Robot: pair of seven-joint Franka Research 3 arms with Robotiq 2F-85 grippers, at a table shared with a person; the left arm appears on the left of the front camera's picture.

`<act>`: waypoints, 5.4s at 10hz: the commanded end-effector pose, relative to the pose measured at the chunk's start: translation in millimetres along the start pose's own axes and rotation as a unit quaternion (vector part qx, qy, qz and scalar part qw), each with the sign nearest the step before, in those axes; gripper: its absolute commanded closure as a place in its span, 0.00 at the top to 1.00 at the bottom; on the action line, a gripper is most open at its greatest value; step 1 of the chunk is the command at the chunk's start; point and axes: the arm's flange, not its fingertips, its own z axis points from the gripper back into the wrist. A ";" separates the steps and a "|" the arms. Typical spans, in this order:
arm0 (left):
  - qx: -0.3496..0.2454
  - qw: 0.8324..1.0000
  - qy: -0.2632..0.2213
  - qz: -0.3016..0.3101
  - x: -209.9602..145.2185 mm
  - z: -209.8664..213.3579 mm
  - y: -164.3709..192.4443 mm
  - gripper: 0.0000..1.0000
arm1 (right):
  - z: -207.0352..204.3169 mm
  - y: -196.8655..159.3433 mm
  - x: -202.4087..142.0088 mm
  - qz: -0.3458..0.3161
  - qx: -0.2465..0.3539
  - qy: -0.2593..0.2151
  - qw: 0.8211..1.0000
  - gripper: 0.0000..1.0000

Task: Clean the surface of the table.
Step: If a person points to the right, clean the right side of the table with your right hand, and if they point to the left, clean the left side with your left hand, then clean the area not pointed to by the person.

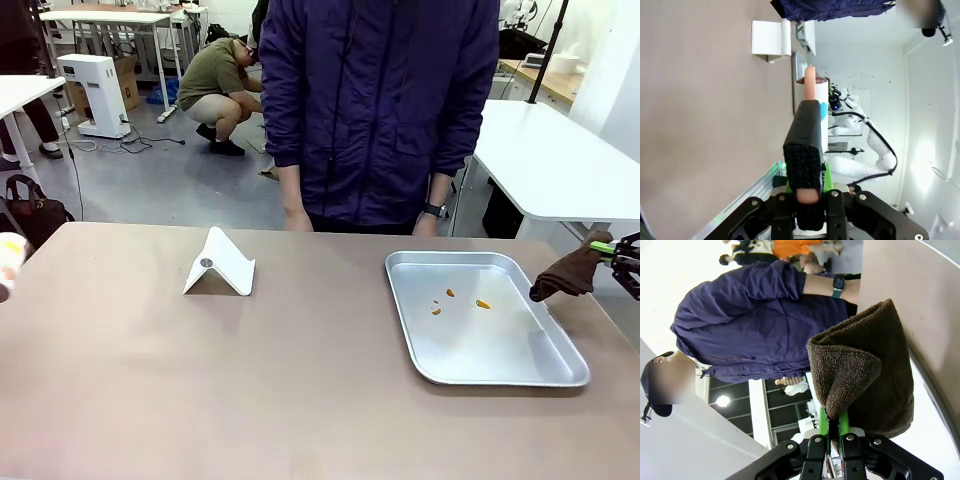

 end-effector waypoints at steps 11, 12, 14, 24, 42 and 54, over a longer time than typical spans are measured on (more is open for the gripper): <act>0.000 1.000 0.000 0.000 0.0 0.0 0.0 0.21 | 1.9 2.6 0.5 -0.003 0.001 0.006 1.000 0.00; 0.000 1.000 0.000 0.000 0.0 0.0 0.0 0.21 | 1.9 2.6 0.5 -0.003 0.001 0.006 1.000 0.00; 0.000 1.000 0.000 0.000 0.0 0.0 0.0 0.21 | 1.9 2.6 0.5 -0.003 0.001 0.006 1.000 0.00; 0.000 1.000 0.000 0.000 0.0 0.0 0.0 0.21 | -100.2 96.2 -27.6 0.323 -0.173 0.166 0.916 0.08; 0.000 1.000 0.000 0.000 0.0 0.0 0.0 0.21 | -246.5 -5.4 -89.9 0.304 -0.258 0.345 0.850 0.08; 0.000 1.000 0.000 0.000 0.0 0.0 0.0 0.21 | -217.7 -7.7 -67.3 0.405 -0.325 0.252 0.816 0.08</act>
